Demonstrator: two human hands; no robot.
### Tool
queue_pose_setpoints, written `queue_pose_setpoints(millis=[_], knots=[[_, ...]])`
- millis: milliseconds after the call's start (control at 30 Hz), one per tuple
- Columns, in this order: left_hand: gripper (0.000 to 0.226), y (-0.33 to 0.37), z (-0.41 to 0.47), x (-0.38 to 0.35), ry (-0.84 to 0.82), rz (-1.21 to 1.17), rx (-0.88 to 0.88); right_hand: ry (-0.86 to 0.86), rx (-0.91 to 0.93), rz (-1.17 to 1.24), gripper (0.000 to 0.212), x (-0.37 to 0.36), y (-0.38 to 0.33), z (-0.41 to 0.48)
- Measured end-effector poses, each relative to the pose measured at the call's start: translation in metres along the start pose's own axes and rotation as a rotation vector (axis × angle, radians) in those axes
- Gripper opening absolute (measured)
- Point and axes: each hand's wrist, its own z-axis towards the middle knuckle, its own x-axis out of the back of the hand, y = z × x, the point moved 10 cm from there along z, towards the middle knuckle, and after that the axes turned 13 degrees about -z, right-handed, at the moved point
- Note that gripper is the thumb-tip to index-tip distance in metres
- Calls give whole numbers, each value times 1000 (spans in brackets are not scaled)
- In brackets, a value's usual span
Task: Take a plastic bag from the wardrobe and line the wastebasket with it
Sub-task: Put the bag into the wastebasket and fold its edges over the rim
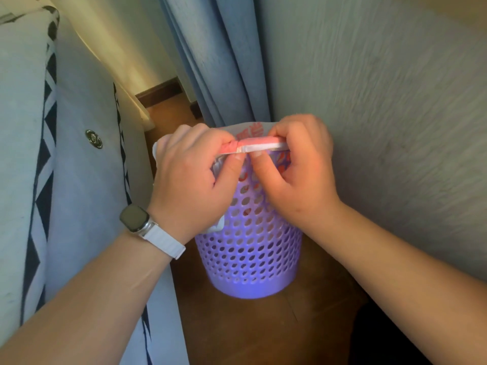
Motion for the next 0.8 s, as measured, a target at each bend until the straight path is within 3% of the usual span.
queue_pose_setpoints(millis=[233, 533, 800], knots=[[19, -27, 3, 13, 52, -126, 101, -19, -36, 131, 34, -3, 24, 6], [25, -21, 1, 14, 72, -193, 53, 25, -24, 94, 18, 5, 25, 8], [32, 18, -5, 1, 52, 98, -33, 82, 11, 14, 19, 11, 6, 1]])
